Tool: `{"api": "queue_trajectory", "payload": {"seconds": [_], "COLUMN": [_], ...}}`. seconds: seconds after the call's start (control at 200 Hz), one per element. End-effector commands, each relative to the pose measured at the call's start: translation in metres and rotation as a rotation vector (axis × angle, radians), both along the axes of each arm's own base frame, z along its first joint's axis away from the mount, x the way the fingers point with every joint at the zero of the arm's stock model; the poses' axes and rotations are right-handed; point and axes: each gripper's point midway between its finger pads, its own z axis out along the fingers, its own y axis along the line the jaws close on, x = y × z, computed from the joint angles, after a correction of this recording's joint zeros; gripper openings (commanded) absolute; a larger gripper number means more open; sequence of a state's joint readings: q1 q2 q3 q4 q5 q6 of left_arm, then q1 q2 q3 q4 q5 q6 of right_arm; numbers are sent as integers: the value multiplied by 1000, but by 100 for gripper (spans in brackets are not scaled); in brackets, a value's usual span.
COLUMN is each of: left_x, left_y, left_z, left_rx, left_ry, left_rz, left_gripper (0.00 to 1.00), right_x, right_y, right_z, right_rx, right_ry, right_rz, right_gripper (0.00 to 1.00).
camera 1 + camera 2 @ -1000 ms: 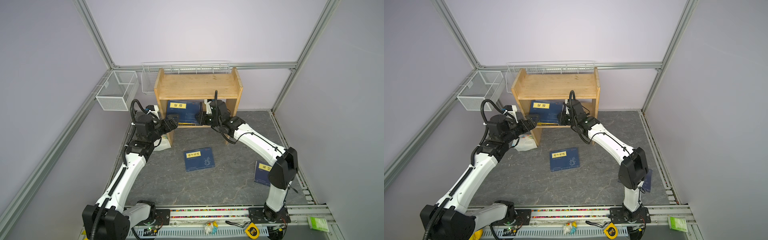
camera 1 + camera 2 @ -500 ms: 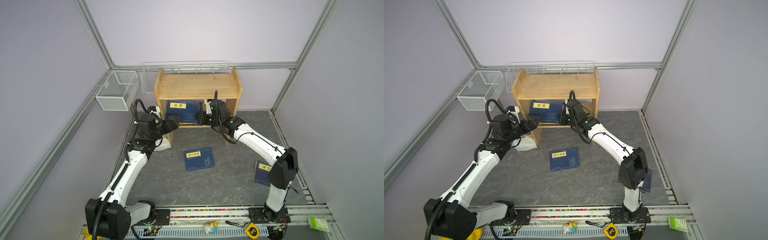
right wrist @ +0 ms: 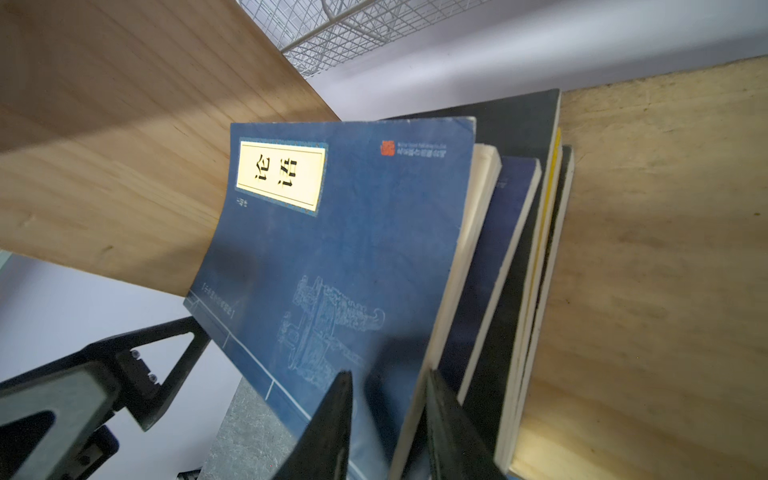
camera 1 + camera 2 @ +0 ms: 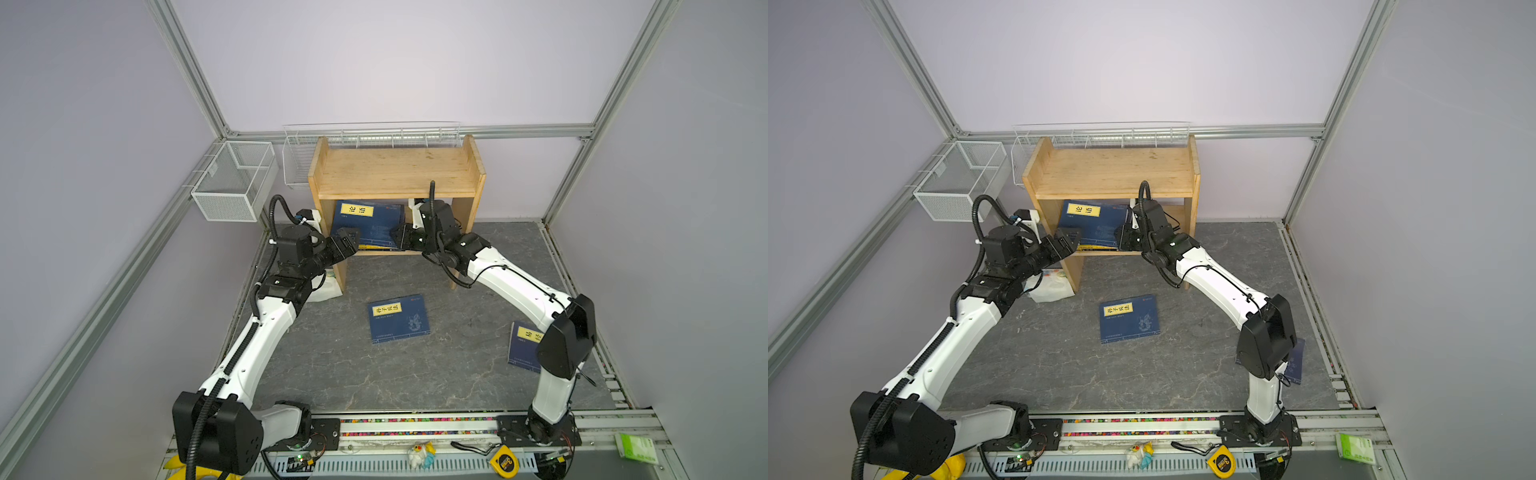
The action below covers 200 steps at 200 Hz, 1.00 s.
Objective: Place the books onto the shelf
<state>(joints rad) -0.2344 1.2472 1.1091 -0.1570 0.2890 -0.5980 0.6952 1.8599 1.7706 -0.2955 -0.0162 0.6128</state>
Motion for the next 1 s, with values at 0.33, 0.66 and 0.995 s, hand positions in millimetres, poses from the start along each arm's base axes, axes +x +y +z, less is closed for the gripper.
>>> {"api": "queue_trajectory", "payload": {"seconds": [0.33, 0.66, 0.995], "left_x": [9, 4, -8], "left_y": [1, 9, 25], "left_z": [14, 3, 9], "left_rx": [-2, 32, 76], "left_ry": [-12, 38, 26], "left_rz": [9, 47, 106], "left_gripper": [94, 94, 95], "right_x": [6, 12, 16], "right_y": [-15, -35, -34], "right_z": [12, 35, 28], "right_rx": [21, 36, 45], "right_ry": [-20, -78, -56], "right_rz": [-26, -72, -90], "right_gripper": [34, 38, 43]}}
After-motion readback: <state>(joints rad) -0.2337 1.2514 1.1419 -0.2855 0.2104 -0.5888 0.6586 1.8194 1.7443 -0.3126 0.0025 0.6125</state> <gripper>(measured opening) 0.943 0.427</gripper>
